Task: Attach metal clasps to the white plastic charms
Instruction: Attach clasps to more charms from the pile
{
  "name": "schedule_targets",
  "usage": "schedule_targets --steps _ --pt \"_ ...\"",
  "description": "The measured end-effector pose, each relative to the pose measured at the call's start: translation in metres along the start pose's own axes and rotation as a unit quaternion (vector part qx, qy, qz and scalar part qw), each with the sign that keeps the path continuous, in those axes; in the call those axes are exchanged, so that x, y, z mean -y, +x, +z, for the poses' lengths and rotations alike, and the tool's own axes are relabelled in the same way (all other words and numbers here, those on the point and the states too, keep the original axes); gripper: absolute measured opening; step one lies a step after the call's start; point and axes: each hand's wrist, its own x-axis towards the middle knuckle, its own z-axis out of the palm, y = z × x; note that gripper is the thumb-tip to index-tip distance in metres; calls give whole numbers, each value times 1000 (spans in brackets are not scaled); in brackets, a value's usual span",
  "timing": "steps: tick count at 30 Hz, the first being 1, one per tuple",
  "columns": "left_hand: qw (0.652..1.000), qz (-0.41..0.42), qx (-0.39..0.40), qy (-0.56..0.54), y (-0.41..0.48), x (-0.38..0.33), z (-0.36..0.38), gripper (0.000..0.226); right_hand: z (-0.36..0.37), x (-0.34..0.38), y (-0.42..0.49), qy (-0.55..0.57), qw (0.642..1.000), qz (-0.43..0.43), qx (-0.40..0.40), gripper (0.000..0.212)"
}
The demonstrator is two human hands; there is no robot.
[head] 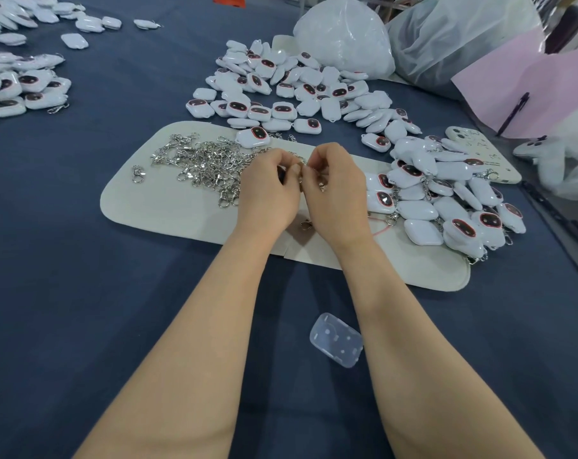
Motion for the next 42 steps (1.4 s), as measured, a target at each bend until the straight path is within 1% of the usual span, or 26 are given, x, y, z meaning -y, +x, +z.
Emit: schedule_targets --steps 5,9,11,15,19,21,22,25,27,31,34,38,40,42 --pt "998 -20 21 -53 -2 -3 -1 13 0 -5 3 10 999 29 -9 3" --pt "992 -37 27 -120 -5 -7 -5 30 -1 -8 3 9 999 49 -17 10" --pt "991 -41 36 -122 -6 -8 -6 34 -1 -9 3 4 999 53 -13 11" --pt "990 -40 47 -126 -5 -6 -4 31 -1 -8 4 8 998 59 1 10" --pt "988 -40 45 -139 -3 -3 -4 33 -1 -9 3 21 998 61 -9 10" --pt "991 -35 33 -129 -2 -1 -4 35 -1 -10 4 36 997 71 -11 10" --pt "993 -24 29 -115 -2 0 -3 33 -2 -10 4 45 996 75 -8 10" --pt "999 33 19 -5 0 3 0 17 -2 -9 4 75 994 81 6 10" --pt "997 55 10 48 0 6 1 16 -2 -7 4 85 993 83 17 9" --pt "995 71 -10 68 0 7 0 16 -4 -6 7 113 986 115 50 11" --pt "996 61 -27 51 -1 5 0 12 -5 -3 7 151 977 137 65 15" --pt "997 48 -28 50 0 5 0 11 -5 -3 7 121 981 134 75 15" --pt "996 55 -25 67 0 5 0 13 -5 -4 7 97 986 118 63 11" --pt "994 64 -19 87 -1 5 0 15 -4 -4 7 44 994 87 49 5"
